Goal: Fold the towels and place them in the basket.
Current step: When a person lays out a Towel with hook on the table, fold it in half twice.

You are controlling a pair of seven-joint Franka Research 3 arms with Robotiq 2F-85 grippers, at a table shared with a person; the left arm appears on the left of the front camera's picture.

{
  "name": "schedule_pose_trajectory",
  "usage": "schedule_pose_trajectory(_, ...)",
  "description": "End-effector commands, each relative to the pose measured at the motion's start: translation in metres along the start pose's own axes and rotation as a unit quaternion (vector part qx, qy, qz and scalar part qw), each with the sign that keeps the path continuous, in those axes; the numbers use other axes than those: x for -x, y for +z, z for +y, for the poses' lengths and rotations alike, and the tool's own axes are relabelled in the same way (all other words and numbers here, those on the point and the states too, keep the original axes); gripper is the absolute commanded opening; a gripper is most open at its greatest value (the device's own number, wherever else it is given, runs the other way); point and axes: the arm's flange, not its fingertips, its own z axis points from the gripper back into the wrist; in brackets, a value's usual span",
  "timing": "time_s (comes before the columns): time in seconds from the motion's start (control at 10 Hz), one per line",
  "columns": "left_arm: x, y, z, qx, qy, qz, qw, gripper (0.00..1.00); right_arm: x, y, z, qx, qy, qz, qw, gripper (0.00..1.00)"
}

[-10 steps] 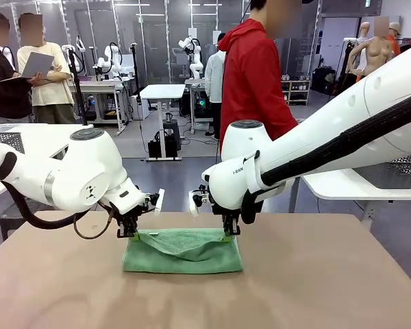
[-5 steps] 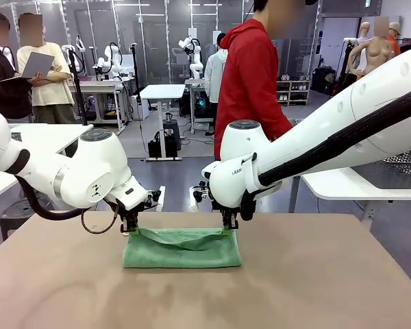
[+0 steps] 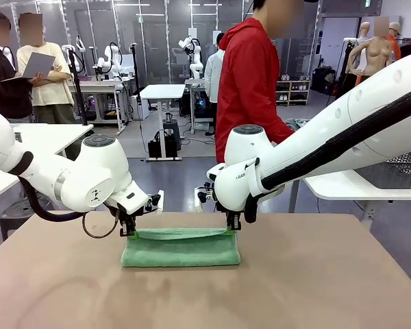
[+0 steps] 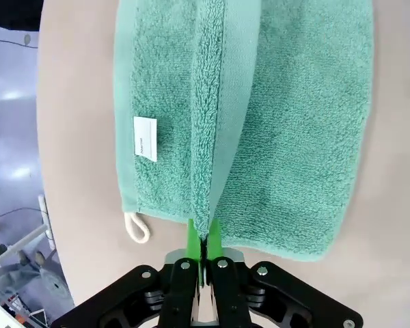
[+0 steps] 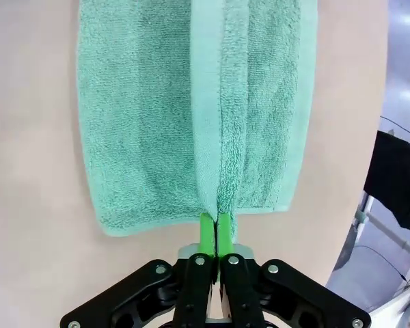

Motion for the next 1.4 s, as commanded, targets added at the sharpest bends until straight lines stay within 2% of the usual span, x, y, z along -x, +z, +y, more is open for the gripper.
schedule_pose_trajectory(0.0,-0.004,-0.004,0.009,0.009,-0.003,-0.006,1.0,0.04,0.0,-0.006,-0.001,0.017,-0.01,0.0,1.0,0.01)
schedule_pose_trajectory(0.1,-0.005,-0.006,0.012,0.001,-0.005,-0.008,1.0,0.04,0.0,-0.007,-0.002,0.02,-0.009,-0.002,1.0,0.01)
schedule_pose_trajectory(0.2,-0.006,-0.008,0.015,-0.012,-0.007,-0.006,1.0,0.23,0.001,-0.008,-0.003,0.028,-0.008,-0.006,1.0,0.21)
schedule_pose_trajectory(0.3,-0.006,-0.009,0.016,-0.026,-0.009,-0.008,1.0,0.23,0.003,-0.009,-0.006,0.034,-0.004,-0.02,0.999,0.21)
schedule_pose_trajectory(0.4,-0.005,-0.013,0.019,-0.046,-0.017,-0.012,0.999,0.43,0.005,-0.01,-0.006,0.046,0.001,-0.031,0.998,0.41)
schedule_pose_trajectory(0.5,-0.003,-0.014,0.02,-0.061,-0.015,-0.013,0.998,0.26,0.006,-0.01,-0.007,0.055,0.009,-0.038,0.998,0.24)
schedule_pose_trajectory(0.6,-0.001,-0.014,0.02,-0.074,-0.016,-0.019,0.997,0.62,0.007,-0.011,-0.009,0.065,0.013,-0.04,0.997,0.61)
schedule_pose_trajectory(0.7,0.001,-0.012,0.021,-0.089,-0.014,-0.021,0.996,0.46,0.009,-0.01,-0.01,0.076,0.014,-0.041,0.996,0.44)
schedule_pose_trajectory(0.8,0.003,-0.007,0.022,-0.095,-0.012,-0.023,0.995,0.81,0.009,-0.006,-0.009,0.076,0.005,-0.041,0.996,0.81)
schedule_pose_trajectory(0.9,0.005,0.01,0.021,-0.075,-0.011,-0.041,0.996,0.65,0.011,0.006,-0.006,0.059,-0.01,-0.049,0.997,0.64)
schedule_pose_trajectory(1.0,0.009,0.033,0.02,-0.028,0.001,-0.046,0.999,0.9,0.016,0.026,-0.001,0.026,-0.047,-0.046,0.998,0.64)
schedule_pose_trajectory(1.1,0.017,0.052,0.026,0.022,0.01,-0.04,0.999,0.9,0.024,0.049,0.0,-0.008,-0.076,-0.047,0.996,0.64)
schedule_pose_trajectory(1.3,0.037,0.079,0.038,0.071,-0.01,-0.04,0.997,0.9,0.028,0.091,0.003,-0.061,-0.139,-0.006,0.988,0.64)
